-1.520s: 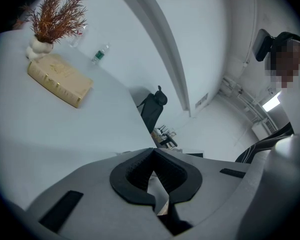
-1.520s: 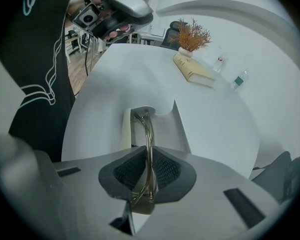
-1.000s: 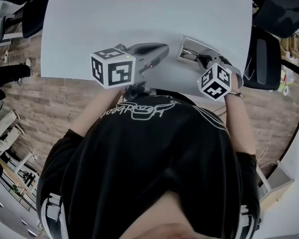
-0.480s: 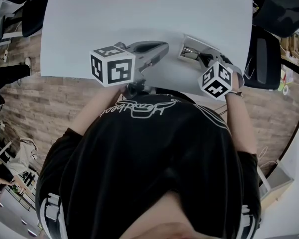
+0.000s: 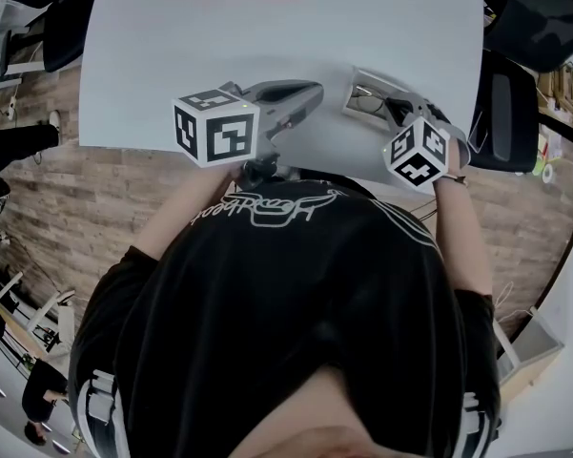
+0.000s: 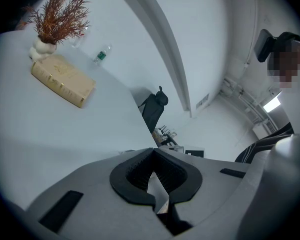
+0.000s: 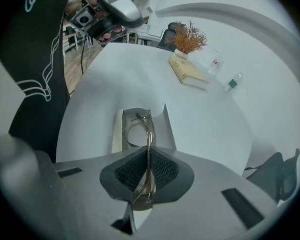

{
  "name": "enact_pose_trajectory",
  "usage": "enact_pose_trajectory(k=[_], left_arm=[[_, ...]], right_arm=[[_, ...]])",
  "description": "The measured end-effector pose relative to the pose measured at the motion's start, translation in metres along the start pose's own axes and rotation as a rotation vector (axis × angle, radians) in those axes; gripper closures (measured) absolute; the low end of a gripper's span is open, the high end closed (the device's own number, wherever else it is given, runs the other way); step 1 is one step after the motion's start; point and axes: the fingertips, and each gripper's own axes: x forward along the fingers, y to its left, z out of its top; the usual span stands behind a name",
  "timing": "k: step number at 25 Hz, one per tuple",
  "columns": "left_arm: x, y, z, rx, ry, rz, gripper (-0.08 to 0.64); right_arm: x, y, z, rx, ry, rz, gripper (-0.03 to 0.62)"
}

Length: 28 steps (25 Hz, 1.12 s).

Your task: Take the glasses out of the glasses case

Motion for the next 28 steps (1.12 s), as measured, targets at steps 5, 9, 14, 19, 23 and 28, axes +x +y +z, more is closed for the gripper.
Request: enact_pose_trajectory(k=[5, 9, 14, 19, 23, 28], left_arm=[[-0.001, -0.001, -0.001, 0.001, 0.0, 0.0, 0.552], [-0.002, -0.002, -0.001, 0.003, -0.002, -0.001, 0.552], [-0.005, -0.004, -0.003, 0.008, -0.006, -0.001, 0.552], [-0.01, -0.009, -0.002, 0.02, -0.015, -0.002, 0.552], [-0.014, -0.014, -0.002, 0.032, -0.018, -0.009, 0.552], [-0.022, -0.02, 0.0, 0.048, -0.033, -0.011, 0.552]], right_arm=[[-0.003, -0.003, 0.001, 0.008, -0.007, -0.016, 0.572], [-0.006, -0.005, 0.0, 0.017, -0.015, -0.032, 0.572], [-0.013, -0.005, 0.003, 0.03, -0.034, -0.053, 0.572], [-0.023, -0.007, 0.006, 0.039, -0.057, -0.089, 0.572], [-0.034, -0.011, 0.009, 0.05, -0.073, -0.125, 0.572], [-0.054, -0.017, 0.016, 0.084, -0.093, -0.185, 0.572]])
